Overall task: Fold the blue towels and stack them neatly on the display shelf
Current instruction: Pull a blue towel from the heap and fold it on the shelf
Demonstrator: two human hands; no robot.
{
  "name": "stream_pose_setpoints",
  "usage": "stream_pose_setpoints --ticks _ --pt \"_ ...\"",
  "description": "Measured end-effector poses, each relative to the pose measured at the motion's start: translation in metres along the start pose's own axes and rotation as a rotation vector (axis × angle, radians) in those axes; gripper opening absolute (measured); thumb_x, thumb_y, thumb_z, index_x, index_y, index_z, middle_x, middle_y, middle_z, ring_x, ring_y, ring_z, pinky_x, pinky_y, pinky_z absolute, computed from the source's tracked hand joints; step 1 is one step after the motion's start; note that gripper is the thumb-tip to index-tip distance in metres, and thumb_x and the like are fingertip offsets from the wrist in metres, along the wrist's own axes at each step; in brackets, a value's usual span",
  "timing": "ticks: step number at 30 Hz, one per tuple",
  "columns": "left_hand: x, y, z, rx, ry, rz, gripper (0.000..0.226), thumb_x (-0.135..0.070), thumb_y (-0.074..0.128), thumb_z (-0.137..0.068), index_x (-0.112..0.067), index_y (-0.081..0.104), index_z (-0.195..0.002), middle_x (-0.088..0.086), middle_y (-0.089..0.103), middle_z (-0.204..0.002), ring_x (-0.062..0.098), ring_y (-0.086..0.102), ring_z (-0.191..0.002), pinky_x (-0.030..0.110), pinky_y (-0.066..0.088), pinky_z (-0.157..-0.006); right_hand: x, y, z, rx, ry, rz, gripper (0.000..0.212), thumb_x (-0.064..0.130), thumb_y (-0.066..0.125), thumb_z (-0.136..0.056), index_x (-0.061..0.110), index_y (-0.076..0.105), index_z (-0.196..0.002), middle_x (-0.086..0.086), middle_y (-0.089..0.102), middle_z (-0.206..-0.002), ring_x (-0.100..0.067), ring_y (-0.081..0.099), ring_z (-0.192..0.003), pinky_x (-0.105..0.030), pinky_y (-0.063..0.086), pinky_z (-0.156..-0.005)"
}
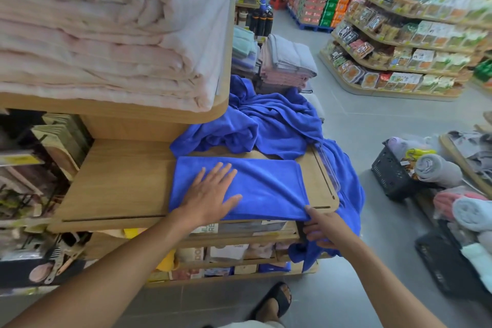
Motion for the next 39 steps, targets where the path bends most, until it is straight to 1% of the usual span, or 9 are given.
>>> stream_pose_setpoints --ticks 3,7,12,16,20,25,28,33,39 --pt "-0.027 0.014 0.012 0.105 0.165 -0.088 0.095 -0.082 0.026 -0.087 -0.029 0.002 -0.162 -0.008 -0.007 -0.169 0.016 -0.009 -0.156 0.049 -0.003 -0.126 0.000 0.003 0.000 -0.019 -0.063 -0.101 0.036 0.045 0.067 -0.095 0.011 0.072 -0.104 -0.001 0.080 -0.080 -0.015 0.077 -0.069 -0.029 0.057 -0.061" --pt "-0.030 0.026 0.025 0.082 0.183 -0.185 0.082 -0.060 0.034 -0.094 -0.031 -0.004 -0.161 -0.004 -0.009 -0.170 0.020 -0.008 -0.157 0.051 -0.006 -0.125 0.007 -0.001 -0.005 0.010 -0.080 -0.321 0.020 0.029 0.063 -0.098 0.013 0.066 -0.109 -0.012 0.079 -0.089 -0.026 0.078 -0.075 -0.032 0.060 -0.058" --pt "-0.030 0.021 0.030 0.091 0.175 -0.011 0.096 -0.092 0.001 -0.082 -0.037 0.003 -0.161 -0.013 -0.007 -0.169 0.010 -0.014 -0.155 0.048 -0.009 -0.125 0.035 -0.005 -0.012 -0.028 -0.154 -0.144 0.035 0.044 0.067 -0.094 0.011 0.055 -0.092 -0.008 0.052 -0.074 -0.021 0.055 -0.058 -0.029 0.056 -0.055" --pt "-0.028 0.008 0.010 -0.010 0.006 0.016 0.087 -0.073 0.001 -0.091 -0.025 0.016 -0.161 -0.009 0.006 -0.170 0.010 -0.004 -0.156 0.046 -0.003 -0.126 0.069 0.000 -0.016 -0.027 -0.147 -0.017 0.050 0.049 0.075 -0.086 0.018 0.036 -0.077 -0.001 0.030 -0.063 -0.016 0.037 -0.044 -0.026 0.042 -0.044" --pt "-0.021 0.016 -0.003 0.017 -0.069 -0.067 0.078 -0.069 0.013 -0.096 -0.027 0.012 -0.162 -0.007 0.005 -0.170 0.016 -0.002 -0.157 0.053 0.000 -0.125 0.089 0.013 -0.022 -0.094 -0.158 0.084 0.048 0.049 0.078 -0.083 0.008 0.053 -0.092 -0.007 0.051 -0.085 -0.025 0.053 -0.073 -0.033 0.042 -0.060" --pt "-0.018 0.023 -0.001 -0.018 -0.064 -0.053 0.085 -0.073 0.003 -0.089 -0.030 0.011 -0.162 -0.008 0.004 -0.170 0.016 -0.002 -0.157 0.052 -0.002 -0.125 0.095 0.008 -0.033 -0.093 -0.220 -0.013 0.027 0.028 0.075 -0.092 0.001 0.071 -0.096 -0.022 0.073 -0.103 -0.027 0.068 -0.078 -0.033 0.054 -0.064" --pt "-0.017 0.024 -0.002 -0.019 -0.070 -0.035 0.086 -0.073 0.004 -0.089 -0.029 0.010 -0.162 -0.007 0.003 -0.170 0.016 -0.003 -0.157 0.052 -0.003 -0.124 0.087 -0.001 -0.035 -0.095 -0.228 -0.023 0.038 0.030 0.068 -0.097 -0.007 0.068 -0.107 -0.026 0.071 -0.112 -0.040 0.069 -0.103 -0.054 0.059 -0.090" --pt "-0.023 0.024 -0.011 0.011 -0.107 -0.032 0.090 -0.073 0.000 -0.086 -0.026 0.007 -0.162 -0.006 0.000 -0.170 0.017 -0.006 -0.157 0.054 -0.004 -0.124 0.074 0.005 -0.024 0.056 -0.080 -0.105 0.043 0.043 0.083 -0.082 0.008 0.065 -0.099 -0.010 0.066 -0.096 -0.028 0.068 -0.083 -0.032 0.058 -0.053" --pt "-0.033 0.022 -0.031 0.038 -0.079 -0.023 0.083 -0.071 0.009 -0.093 -0.026 0.006 -0.162 -0.004 -0.002 -0.171 0.018 -0.007 -0.157 0.056 -0.004 -0.124 0.112 -0.018 -0.008 -0.146 -0.401 -0.043 0.016 0.027 0.077 -0.088 0.011 0.074 -0.090 -0.010 0.076 -0.094 -0.023 0.071 -0.083 -0.037 0.054 -0.065"
Point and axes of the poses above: each hand's wrist, its own z-axis away from the middle knuckle, its own y-axis out of the palm, x = y × z, the point moved 4 cm from there along -z, towards the middle knuckle
